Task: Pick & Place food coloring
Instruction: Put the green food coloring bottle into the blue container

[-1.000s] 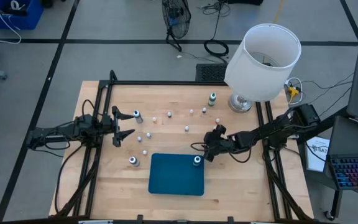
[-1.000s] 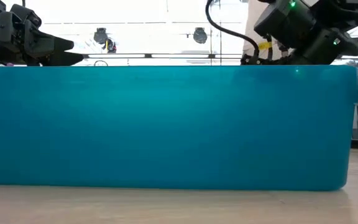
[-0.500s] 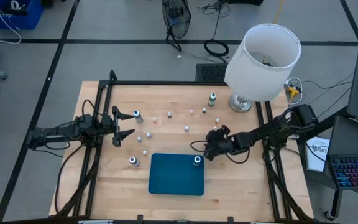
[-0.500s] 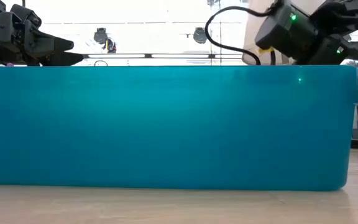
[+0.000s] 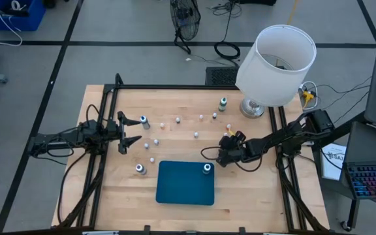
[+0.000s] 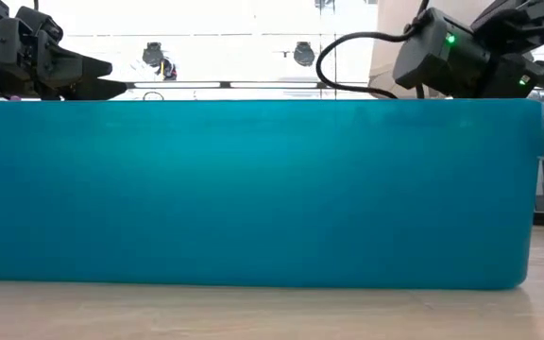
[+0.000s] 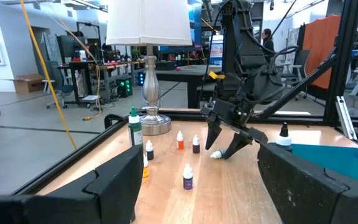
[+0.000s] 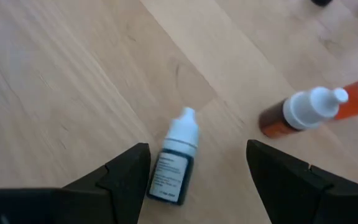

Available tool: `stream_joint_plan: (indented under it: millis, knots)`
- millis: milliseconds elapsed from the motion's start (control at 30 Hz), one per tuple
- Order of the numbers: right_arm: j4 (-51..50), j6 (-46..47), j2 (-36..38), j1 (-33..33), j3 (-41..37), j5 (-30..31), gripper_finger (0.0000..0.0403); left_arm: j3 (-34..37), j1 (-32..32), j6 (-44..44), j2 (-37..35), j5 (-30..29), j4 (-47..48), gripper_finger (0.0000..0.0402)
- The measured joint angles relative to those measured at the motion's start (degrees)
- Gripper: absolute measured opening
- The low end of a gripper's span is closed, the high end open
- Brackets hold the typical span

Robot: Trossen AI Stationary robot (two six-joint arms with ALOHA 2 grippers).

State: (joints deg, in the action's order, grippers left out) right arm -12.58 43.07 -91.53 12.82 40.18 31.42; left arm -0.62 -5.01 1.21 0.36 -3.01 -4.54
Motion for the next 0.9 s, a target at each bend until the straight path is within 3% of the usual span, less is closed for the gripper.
stream_joint_plan:
  millis: [500,700,900]
  knots:
    - [-3.9,2.5,0.2,0.2,0.2,-3.6,0.0246,0.0,0.0,0.0,0.0,0.0,0.0,0.0310]
    - [-4.9,2.3,0.2,0.8,0.2,-4.5,0.0194,0.0,0.0,0.0,0.0,0.0,0.0,0.0310]
    - [-4.5,0.3,0.2,1.2,-0.7,-4.8,0.0113,0.0,0.0,0.0,0.0,0.0,0.0,0.0310]
